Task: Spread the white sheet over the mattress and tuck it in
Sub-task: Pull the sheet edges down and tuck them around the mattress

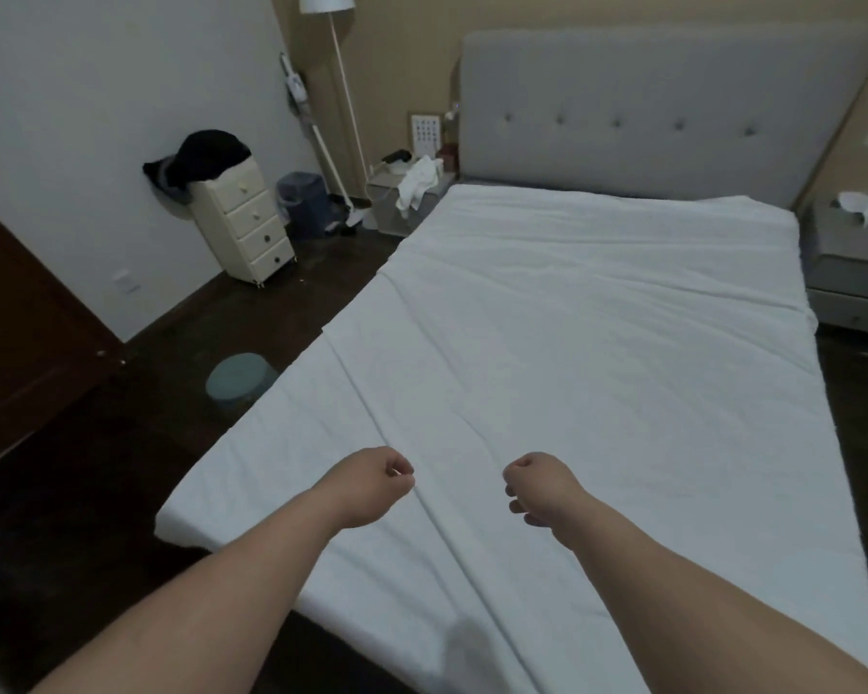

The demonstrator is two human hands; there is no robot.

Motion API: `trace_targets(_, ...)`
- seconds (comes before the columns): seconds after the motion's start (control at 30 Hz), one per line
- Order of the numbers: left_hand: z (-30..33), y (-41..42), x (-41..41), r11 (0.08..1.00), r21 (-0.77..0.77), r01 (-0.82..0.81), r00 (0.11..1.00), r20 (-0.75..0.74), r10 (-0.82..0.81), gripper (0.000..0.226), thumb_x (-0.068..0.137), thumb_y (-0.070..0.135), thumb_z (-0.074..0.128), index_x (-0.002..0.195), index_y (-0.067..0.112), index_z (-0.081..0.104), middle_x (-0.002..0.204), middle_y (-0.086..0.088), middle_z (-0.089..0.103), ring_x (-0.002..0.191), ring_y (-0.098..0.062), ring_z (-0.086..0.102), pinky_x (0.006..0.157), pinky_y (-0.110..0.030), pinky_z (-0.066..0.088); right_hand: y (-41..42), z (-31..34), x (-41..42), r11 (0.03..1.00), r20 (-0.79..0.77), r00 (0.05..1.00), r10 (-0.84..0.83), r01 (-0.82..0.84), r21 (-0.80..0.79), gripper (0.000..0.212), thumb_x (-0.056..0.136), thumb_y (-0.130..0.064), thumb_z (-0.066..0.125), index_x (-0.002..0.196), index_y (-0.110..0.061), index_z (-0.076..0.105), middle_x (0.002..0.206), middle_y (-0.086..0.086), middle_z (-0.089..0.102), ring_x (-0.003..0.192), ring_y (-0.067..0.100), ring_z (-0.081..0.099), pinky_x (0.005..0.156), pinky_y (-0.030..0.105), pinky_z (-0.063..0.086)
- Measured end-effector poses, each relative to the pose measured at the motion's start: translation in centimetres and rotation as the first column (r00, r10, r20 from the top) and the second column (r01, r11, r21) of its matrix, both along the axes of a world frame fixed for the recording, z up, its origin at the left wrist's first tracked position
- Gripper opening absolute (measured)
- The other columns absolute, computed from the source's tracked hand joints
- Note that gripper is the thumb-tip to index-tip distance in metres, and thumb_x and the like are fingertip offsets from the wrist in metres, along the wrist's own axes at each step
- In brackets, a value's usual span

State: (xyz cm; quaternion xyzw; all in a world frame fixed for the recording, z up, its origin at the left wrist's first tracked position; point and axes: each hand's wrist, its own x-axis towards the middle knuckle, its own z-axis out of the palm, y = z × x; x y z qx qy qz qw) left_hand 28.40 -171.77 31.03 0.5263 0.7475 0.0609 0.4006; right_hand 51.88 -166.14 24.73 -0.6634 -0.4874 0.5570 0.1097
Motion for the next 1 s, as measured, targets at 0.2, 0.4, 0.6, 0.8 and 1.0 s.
trace_targets(0.2, -1.6, 2.8, -18.0, 0.997, -0.008, 0.075, 0.995, -0.062, -0.075, 0.028, 0.101, 0.034, 0.055, 0.123, 0.022, 0.066, 0.117, 0.006, 0.066, 0.106, -0.016, 0.062, 0.099, -0.038, 0.053, 1.3, -1.4, -15.4, 0.980, 0.002, 0.980, -0.201, 0.201, 0.018, 0.009, 0.094, -0.008, 0.047, 0.093, -0.012, 0.054, 0.089, 0.010, 0.058, 0.068, 0.019, 0.065, 0.068, 0.033, 0.044)
trace_targets(0.4, -2.1, 7.3, -32.8, 0.979, -0.044, 0.198, 0.969, -0.139, -0.202, 0.031, 0.100, 0.040, 0.054, 0.127, 0.027, 0.064, 0.126, 0.007, 0.065, 0.108, -0.016, 0.061, 0.097, -0.037, 0.053, 2.3, -2.0, -31.4, 0.988, 0.031, 0.988, -0.154, 0.155, -0.008, 0.010, 0.092, -0.010, 0.046, 0.086, -0.015, 0.052, 0.084, 0.007, 0.052, 0.066, 0.018, 0.070, 0.065, 0.033, 0.042)
trace_targets(0.6, -4.0, 11.0, -43.1, 0.966, -0.091, 0.243, 0.944, -0.209, -0.257, 0.036, 0.101, 0.042, 0.052, 0.133, 0.029, 0.060, 0.133, 0.010, 0.063, 0.118, -0.015, 0.059, 0.099, -0.036, 0.050, 8.1, -4.4, -42.7, 0.994, -0.011, 0.995, -0.102, 0.102, -0.026, 0.010, 0.089, -0.010, 0.046, 0.088, -0.018, 0.052, 0.085, 0.008, 0.048, 0.057, 0.015, 0.067, 0.068, 0.035, 0.037)
trace_targets(0.8, -6.0, 13.8, -52.0, 0.942, -0.196, 0.273, 0.929, -0.200, -0.311, 0.037, 0.100, 0.041, 0.055, 0.134, 0.028, 0.060, 0.131, 0.009, 0.063, 0.115, -0.014, 0.059, 0.097, -0.036, 0.052, 10.9, -6.7, -52.2, 0.989, -0.041, 0.992, -0.116, 0.112, -0.099, 0.008, 0.089, -0.013, 0.047, 0.084, -0.014, 0.053, 0.085, 0.007, 0.049, 0.056, 0.011, 0.069, 0.067, 0.034, 0.038)
trace_targets(1.0, -8.0, 21.8, -58.8, 0.889, -0.121, 0.442, 0.876, -0.155, -0.457, 0.037, 0.100, 0.040, 0.053, 0.133, 0.026, 0.061, 0.132, 0.006, 0.063, 0.116, -0.017, 0.061, 0.101, -0.038, 0.051, 12.9, -8.6, -58.6, 0.935, 0.034, 0.943, -0.332, 0.333, -0.123, 0.034, 0.095, -0.013, 0.047, 0.117, 0.011, 0.058, 0.089, 0.008, 0.056, 0.070, 0.018, 0.068, 0.069, 0.034, 0.042)
